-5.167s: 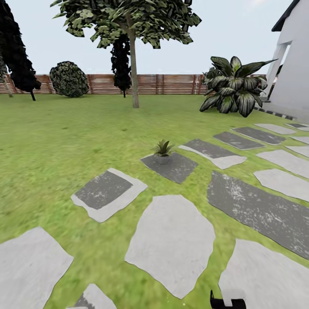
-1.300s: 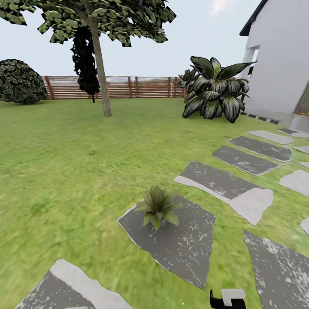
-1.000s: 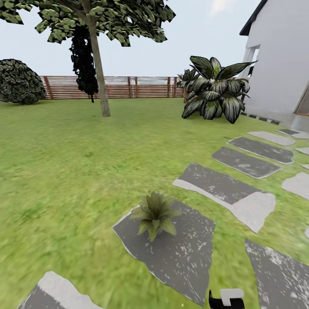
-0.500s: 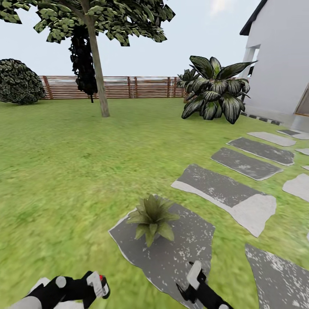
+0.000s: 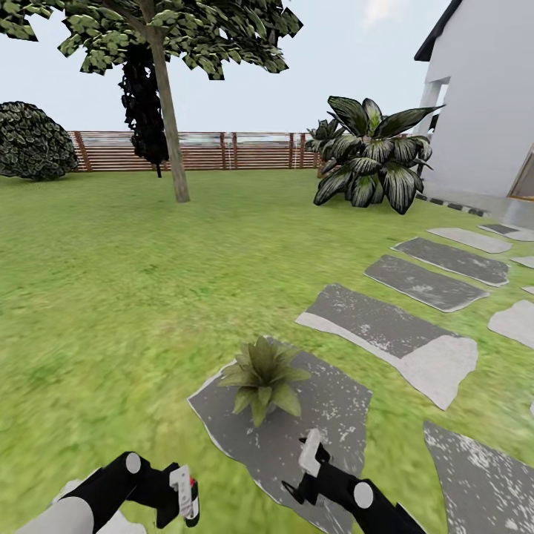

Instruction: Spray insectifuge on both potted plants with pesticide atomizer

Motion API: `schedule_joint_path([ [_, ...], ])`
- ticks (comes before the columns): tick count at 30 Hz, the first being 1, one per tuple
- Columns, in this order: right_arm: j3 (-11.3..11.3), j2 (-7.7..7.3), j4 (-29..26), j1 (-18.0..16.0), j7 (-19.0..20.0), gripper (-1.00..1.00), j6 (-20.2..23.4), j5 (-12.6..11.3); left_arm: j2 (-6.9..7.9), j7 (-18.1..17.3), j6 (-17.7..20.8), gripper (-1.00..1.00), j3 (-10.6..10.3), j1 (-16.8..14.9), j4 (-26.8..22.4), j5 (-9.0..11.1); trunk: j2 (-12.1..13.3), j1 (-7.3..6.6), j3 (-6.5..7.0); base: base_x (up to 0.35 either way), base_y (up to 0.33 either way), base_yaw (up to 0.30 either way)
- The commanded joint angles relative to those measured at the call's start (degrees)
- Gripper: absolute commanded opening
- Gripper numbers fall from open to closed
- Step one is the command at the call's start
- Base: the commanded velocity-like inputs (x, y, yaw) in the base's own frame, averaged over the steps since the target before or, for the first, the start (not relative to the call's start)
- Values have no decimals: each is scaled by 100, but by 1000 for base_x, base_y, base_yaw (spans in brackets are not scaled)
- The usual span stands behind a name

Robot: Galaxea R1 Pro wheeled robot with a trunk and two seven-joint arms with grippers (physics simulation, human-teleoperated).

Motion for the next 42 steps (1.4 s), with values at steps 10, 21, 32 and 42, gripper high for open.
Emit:
schedule_joint_path([
  [10,38,327,56,-9,-89,100,-26,69,-123,-118,-164,-100,64,56,-226,-74,-2,-1,-5,0,0,0],
  [21,396,516,-21,-17,244,100,-25,75,-220,-118,-344,-100,27,56,-581,-135,-2,-1,-5,0,0,0],
  [32,463,569,-148,-18,953,-100,-26,64,-268,38,-797,-100,-209,56,-679,-139,-2,-1,-5,0,0,0],
  [42,463,593,-154,-18,958,-100,-25,64,-523,31,-819,-100,-499,56,-678,-127,-2,-1,-5,0,0,0],
])
